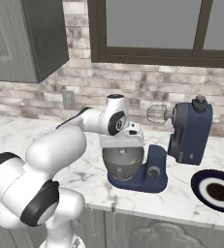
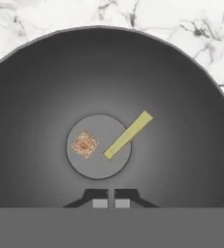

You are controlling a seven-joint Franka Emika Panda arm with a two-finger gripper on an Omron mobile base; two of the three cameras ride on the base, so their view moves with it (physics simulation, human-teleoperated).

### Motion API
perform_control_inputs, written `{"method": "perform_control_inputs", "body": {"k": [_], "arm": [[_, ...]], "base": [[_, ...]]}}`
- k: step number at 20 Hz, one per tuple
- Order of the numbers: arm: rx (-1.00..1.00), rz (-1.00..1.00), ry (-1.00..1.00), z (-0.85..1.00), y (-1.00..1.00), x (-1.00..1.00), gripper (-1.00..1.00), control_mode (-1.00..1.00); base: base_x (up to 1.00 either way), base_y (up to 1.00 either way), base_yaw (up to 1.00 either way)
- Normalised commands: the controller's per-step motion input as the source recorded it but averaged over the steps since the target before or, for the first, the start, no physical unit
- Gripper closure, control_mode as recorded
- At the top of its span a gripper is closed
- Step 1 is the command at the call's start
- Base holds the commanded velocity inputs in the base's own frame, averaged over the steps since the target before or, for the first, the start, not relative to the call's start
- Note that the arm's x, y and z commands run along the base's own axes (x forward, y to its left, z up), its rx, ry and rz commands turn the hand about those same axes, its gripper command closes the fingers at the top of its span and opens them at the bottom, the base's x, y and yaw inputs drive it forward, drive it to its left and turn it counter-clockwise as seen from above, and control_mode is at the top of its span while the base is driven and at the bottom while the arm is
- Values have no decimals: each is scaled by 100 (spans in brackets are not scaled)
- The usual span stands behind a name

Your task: Add butter and sugar cubes to the stand mixer bowl and then turn on the stand mixer to begin making frosting.

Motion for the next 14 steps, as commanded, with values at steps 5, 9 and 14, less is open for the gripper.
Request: {"method": "perform_control_inputs", "body": {"k": [5, 9, 14], "arm": [[6, 0, 4, -32, -17, 12, 100, -100], [9, 0, -1, -11, -19, -4, -100, -100], [6, -2, -1, 7, -3, -15, -100, -100]], "base": [[0, 0, 0], [0, 0, 0], [0, 0, 0]]}}
